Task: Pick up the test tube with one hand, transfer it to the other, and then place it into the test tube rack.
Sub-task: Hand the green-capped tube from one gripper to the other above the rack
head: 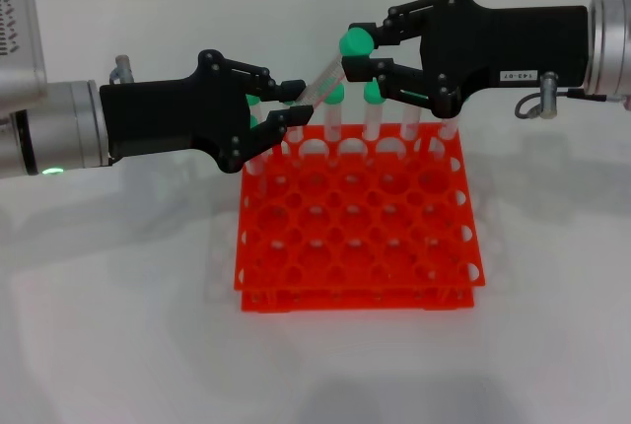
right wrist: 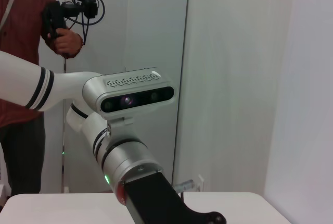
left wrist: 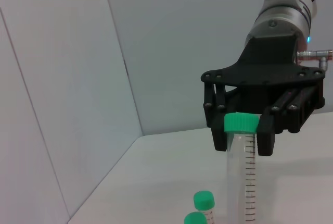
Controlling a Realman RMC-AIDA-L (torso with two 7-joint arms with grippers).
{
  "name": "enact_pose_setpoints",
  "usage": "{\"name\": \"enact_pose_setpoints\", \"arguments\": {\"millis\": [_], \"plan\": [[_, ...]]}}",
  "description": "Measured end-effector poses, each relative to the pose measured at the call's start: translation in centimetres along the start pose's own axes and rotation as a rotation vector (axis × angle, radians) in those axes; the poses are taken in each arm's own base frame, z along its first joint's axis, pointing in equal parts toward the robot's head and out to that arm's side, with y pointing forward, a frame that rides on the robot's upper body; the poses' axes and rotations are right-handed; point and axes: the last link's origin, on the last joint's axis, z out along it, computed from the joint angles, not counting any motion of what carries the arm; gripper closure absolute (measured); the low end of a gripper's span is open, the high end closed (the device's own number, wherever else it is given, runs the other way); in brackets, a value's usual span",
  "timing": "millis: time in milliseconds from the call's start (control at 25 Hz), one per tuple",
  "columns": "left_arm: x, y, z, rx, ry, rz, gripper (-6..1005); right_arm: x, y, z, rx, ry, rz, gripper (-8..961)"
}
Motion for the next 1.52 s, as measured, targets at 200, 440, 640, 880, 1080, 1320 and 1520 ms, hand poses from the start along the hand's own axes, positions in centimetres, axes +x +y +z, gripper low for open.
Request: {"name": "enact_pose_setpoints", "arguments": {"millis": [200,440,640,880,1080,1320,1520], "plan": [[0.0,0.0,0.0,0.0,0.0,0.0,902,-0.1,0.0,0.1,-0.004,0.0,-0.003,705],[-0.1,0.1,0.1,-0.002,0.001,-0.005,905,-0.2,0.1,0.2,-0.008,0.0,-0.006,705],[0.0,0.0,0.2,-0.006,0.001,-0.007,908,-0.2,0.0,0.2,-0.009,-0.001,-0.007,705],[-0.1,0.1,0.3,-0.013,-0.003,-0.005,911,-0.4,0.0,0.3,-0.017,-0.004,-0.002,704],[-0.3,0.3,0.6,-0.02,-0.011,-0.012,913,-0.6,0.1,0.5,-0.026,-0.005,-0.007,704],[-0.2,0.3,0.8,-0.026,-0.011,-0.01,922,-0.8,0.2,0.6,-0.035,-0.004,-0.017,704],[-0.1,0.5,1.1,-0.043,-0.015,-0.002,940,-1.1,0.2,0.7,-0.038,-0.006,-0.017,704]]}}
